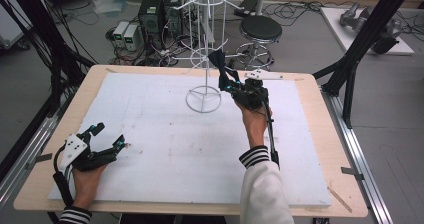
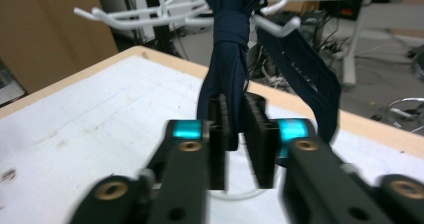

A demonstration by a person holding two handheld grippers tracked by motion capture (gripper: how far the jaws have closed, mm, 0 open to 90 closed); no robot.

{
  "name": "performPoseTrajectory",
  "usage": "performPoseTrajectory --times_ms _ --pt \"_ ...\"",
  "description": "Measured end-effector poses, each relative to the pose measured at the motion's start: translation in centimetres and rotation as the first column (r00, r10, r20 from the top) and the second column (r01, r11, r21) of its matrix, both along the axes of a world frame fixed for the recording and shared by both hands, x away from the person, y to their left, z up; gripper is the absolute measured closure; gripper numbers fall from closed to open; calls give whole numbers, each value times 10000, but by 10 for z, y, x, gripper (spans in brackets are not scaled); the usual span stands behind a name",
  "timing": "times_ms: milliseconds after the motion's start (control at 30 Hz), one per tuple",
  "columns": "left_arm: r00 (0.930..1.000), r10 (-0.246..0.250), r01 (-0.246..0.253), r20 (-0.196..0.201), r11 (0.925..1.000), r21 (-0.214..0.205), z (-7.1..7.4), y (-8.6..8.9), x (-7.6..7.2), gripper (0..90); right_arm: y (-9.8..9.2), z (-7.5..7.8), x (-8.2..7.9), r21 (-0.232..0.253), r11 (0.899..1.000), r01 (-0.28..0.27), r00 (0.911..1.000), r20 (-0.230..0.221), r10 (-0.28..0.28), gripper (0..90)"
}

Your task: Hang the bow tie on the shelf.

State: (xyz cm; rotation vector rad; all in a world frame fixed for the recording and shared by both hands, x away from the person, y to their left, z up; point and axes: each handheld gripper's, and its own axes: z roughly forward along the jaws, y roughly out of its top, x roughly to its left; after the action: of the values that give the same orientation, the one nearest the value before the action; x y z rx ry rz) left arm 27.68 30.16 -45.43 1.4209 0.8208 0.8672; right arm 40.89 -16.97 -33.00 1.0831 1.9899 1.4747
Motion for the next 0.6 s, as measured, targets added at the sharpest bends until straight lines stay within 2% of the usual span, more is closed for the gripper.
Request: performPoseTrajectory --times_ms 67,133,233,300,367,400,500,600 --pt "10000 1 -1 0 10000 4 0 0 0 161 1 -2 1 -218 9997 -129 9999 -79 128 590" --pt "10000 -3 3 -3 10000 9 0 0 0 161 3 -3 2 -584 9978 -303 9995 -149 294 477" --pt "10000 -1 1 2 10000 14 0 0 0 160 5 -3 -1 -1331 9910 -168 9998 -89 158 303" --pt "10000 -1 1 6 10000 20 0 0 0 160 5 -3 -3 -1402 9901 -83 10000 -11 82 223" --pt "10000 -2 1 13 10000 24 0 0 0 160 4 -3 -4 -1320 9912 -77 9999 56 85 180" --pt "10000 -3 3 16 10000 34 0 0 0 160 2 -3 -6 -1219 9925 -108 9999 -43 104 105" --pt "10000 1 -1 31 10000 34 0 0 -1 160 -1 -3 -10 -1330 9910 -175 9998 -2 176 105" --pt "10000 0 0 57 10000 44 0 0 -1 160 -8 -4 -19 -1273 9917 -158 9996 219 187 105"
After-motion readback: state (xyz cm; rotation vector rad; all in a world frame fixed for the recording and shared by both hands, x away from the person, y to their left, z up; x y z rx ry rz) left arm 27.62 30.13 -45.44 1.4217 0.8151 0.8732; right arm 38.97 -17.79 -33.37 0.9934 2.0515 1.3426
